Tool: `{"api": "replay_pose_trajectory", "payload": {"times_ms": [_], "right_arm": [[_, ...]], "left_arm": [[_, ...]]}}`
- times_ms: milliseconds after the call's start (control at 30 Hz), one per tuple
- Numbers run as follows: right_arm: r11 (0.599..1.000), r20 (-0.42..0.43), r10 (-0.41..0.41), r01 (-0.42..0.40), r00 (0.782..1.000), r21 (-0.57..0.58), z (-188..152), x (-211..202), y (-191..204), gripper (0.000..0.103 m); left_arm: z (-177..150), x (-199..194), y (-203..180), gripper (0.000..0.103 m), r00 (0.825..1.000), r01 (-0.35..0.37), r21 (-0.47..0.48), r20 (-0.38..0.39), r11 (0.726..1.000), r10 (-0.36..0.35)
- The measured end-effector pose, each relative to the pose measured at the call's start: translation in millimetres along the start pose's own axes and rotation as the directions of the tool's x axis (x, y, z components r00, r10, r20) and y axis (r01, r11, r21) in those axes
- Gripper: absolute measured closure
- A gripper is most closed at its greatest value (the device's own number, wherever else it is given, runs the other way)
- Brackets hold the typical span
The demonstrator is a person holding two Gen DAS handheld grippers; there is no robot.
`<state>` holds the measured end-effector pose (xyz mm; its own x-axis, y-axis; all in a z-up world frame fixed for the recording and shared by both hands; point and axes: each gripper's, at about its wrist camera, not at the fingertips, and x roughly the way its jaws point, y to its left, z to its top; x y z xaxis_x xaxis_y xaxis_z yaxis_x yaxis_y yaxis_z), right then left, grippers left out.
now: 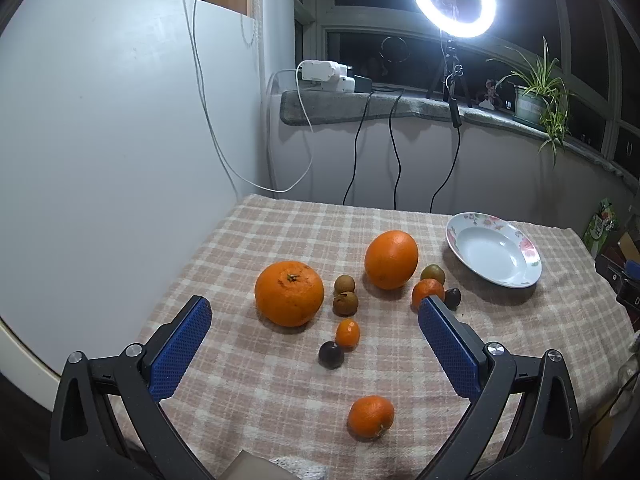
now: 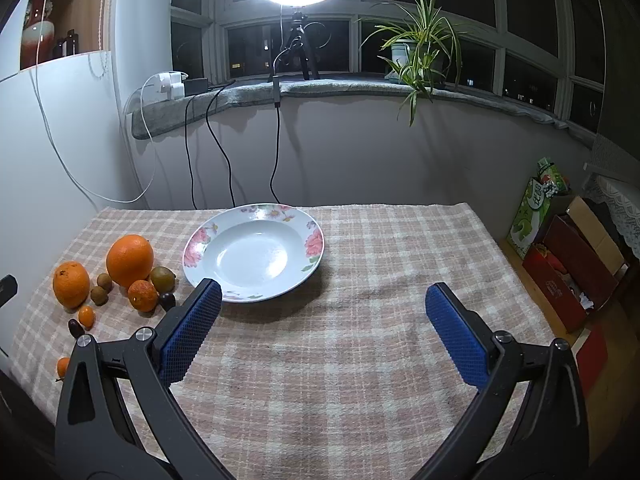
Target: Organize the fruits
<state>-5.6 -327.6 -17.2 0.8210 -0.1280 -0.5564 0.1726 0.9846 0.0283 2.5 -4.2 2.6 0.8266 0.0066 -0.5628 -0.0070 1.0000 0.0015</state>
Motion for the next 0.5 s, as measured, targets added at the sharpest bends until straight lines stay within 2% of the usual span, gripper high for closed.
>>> {"api": "replay_pose_trajectory", "payload": {"times_ms": [500], "right_arm": [[1.0, 0.001, 0.006, -0.006, 1.0, -0.003, 0.7, -2.1, 1.2, 0.0]], "left_arm": [[0.1, -1.0, -2.5, 0.0, 1.0, 0.001, 0.0, 0.003, 1.0, -0.001]]}}
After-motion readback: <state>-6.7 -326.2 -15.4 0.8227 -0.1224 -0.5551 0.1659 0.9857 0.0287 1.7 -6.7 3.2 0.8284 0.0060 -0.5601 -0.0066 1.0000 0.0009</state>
